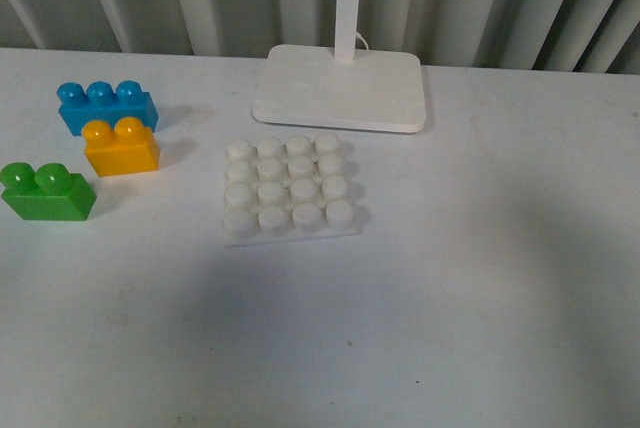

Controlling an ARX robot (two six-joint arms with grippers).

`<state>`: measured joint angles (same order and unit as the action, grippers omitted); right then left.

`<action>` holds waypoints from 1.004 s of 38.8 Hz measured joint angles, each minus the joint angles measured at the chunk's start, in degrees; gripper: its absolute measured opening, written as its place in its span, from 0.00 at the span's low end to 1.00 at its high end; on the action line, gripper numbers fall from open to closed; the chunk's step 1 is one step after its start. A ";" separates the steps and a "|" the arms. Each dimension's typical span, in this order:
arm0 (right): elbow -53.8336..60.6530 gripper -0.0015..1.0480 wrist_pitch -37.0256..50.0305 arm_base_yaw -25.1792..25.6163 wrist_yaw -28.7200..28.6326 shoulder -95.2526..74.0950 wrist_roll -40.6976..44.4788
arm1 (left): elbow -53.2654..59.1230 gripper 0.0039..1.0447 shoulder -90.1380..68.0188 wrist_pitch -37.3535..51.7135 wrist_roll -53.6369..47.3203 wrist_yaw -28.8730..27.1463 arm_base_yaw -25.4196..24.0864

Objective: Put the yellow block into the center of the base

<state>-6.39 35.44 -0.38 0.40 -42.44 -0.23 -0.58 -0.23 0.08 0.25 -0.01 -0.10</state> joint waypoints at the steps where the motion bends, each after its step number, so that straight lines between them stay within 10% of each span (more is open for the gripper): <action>1: 0.33 0.01 -0.33 0.20 0.07 0.61 0.00 | 0.00 0.94 0.00 0.00 0.00 0.00 0.00; 39: 6.08 0.01 -19.50 0.31 -0.31 26.71 0.04 | 0.00 0.94 0.00 0.00 0.00 0.00 0.00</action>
<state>-0.32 15.94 -0.08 0.10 -15.73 -0.19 -0.58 -0.23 0.08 0.25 -0.01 -0.10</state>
